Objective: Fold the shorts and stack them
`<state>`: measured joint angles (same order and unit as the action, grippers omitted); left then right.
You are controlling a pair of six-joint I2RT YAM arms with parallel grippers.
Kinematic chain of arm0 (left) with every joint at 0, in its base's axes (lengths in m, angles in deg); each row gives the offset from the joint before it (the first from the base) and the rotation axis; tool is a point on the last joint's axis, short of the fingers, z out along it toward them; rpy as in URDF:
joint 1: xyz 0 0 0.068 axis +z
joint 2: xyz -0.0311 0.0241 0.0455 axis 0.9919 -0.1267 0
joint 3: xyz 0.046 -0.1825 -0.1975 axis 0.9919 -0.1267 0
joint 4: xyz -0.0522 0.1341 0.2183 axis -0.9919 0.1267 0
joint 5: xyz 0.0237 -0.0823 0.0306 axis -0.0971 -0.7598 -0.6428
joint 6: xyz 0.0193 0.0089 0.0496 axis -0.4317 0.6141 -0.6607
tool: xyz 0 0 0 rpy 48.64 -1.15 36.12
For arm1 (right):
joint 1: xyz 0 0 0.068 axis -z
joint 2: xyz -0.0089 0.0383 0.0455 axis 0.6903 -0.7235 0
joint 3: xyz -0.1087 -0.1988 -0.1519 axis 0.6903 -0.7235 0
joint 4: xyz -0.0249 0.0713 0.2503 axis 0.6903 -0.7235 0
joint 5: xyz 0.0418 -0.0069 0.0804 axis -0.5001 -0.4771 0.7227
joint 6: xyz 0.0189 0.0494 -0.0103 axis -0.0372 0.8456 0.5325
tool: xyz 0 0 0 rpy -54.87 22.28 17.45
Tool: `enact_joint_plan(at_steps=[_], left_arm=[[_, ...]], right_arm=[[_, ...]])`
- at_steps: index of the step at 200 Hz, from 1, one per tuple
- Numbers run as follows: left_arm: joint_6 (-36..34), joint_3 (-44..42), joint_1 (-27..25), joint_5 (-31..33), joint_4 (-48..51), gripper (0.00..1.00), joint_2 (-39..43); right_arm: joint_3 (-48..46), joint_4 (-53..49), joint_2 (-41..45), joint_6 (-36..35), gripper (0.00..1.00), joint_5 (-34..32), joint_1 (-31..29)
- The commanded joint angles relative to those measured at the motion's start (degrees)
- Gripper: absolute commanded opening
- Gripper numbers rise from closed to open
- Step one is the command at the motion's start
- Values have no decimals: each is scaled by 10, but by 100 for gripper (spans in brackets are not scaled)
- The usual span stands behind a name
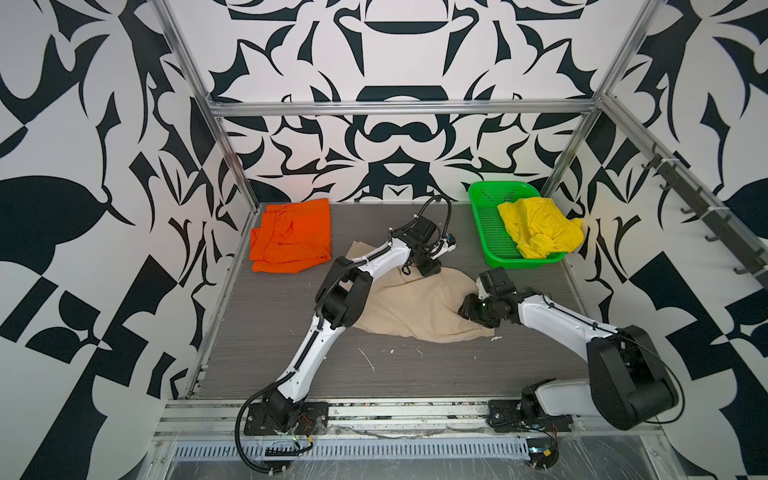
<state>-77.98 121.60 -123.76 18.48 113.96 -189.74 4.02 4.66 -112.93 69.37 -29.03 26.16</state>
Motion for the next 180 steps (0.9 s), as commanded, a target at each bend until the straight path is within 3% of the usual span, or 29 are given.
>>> enact_joint_plan(at_steps=[1,25,61,113,132,180], left_arm=[[57,6,5,58,11,57,44],[145,-23,19,105,35,69,117],[296,-168,64,75,49,74,251],[444,-451,127,42,-25,74,407],[482,-512,138,38,-38,74,432],[552,-637,169,82,-52,74,474]], right_arm=[[29,-48,20,0,53,-29,4],[72,-64,67,-13,53,-27,0],[128,-23,59,-28,53,-1,-35],[221,69,-132,-25,53,33,-113],[244,101,-196,-18,53,60,-114],[280,84,-286,-7,53,37,-96]])
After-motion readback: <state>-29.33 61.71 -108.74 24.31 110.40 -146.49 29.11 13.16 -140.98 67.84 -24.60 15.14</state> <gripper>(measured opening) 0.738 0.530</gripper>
